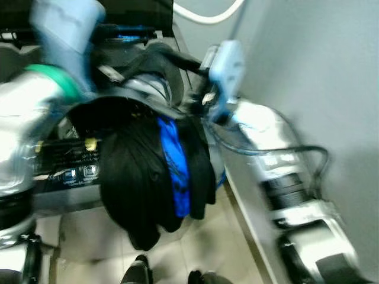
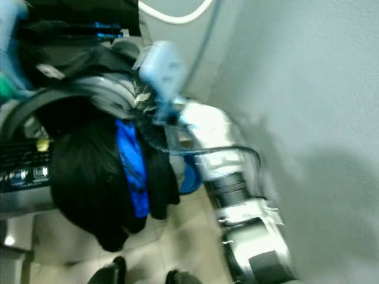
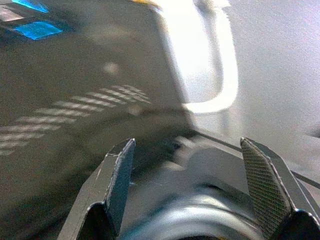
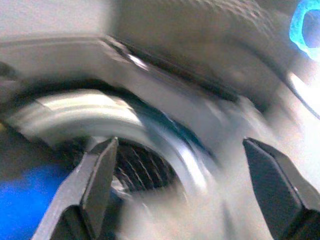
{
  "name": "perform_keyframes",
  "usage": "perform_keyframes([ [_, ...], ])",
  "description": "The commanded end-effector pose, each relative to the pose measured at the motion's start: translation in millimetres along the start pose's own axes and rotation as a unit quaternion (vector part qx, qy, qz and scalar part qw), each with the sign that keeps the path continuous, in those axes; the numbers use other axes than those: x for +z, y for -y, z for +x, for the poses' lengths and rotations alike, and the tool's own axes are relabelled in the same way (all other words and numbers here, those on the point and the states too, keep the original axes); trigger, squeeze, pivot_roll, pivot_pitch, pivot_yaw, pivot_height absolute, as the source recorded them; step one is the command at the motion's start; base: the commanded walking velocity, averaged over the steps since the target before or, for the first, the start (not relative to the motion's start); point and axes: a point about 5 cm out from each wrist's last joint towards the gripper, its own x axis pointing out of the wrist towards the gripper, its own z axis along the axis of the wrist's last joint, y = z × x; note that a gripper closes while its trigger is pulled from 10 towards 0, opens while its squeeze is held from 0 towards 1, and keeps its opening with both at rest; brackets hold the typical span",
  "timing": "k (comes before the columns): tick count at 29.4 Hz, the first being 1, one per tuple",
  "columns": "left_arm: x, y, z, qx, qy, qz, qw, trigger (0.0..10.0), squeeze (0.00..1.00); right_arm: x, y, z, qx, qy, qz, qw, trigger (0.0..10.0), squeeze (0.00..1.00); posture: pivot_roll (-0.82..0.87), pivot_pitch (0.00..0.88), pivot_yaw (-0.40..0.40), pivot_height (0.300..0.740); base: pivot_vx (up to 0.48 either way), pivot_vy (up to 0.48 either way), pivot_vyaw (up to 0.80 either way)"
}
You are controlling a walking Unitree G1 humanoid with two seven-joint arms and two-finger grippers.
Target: Clothes washing
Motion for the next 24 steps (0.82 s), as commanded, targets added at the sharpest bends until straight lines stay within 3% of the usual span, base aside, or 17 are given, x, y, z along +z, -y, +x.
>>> perform_keyframes([
  [1,-4,25.2,-1.6,-0.1,-0.005,-0.03,0.995,10.0,0.0,7,-8.1,6.2,0.036,0.004,-0.019,0.999,10.0,0.0,0.12,0.141,-0.038,0.74,0.0,0.0,0.0],
  [5,-15,40.8,-9.0,-0.144,-0.026,-0.028,0.989,10.0,0.0,12,-1.7,1.5,0.035,-0.002,-0.051,0.998,10.0,0.0,0.11,0.141,-0.038,0.74,0.0,0.0,0.0],
  [12,-15,48.4,-2.3,-0.137,-0.019,-0.061,0.988,10.0,0.0,16,-1.6,-1.0,0.044,-0.003,-0.052,0.998,10.0,0.0,0.11,0.14,-0.038,0.74,0.0,0.0,0.0],
  [17,-39,75.1,-22.5,-0.214,-0.108,-0.088,0.967,10.0,0.0,24,14.4,-9.1,-0.02,0.029,0.027,0.999,10.0,0.0,0.12,0.143,-0.039,0.74,0.0,0.0,0.0],
  [21,-45,87.7,-26.4,-0.227,-0.128,-0.148,0.954,10.0,0.0,10,30.3,-11.6,-0.141,0.006,0.072,0.987,10.0,0.0,0.12,0.144,-0.033,0.74,0.0,0.0,0.0],
  [24,-60,95.2,-27.9,-0.225,-0.167,-0.165,0.946,10.0,0.0,-1,34.3,-10.8,-0.199,-0.002,0.12,0.973,10.0,0.0,0.12,0.142,-0.031,0.74,0.0,0.0,0.0],
])
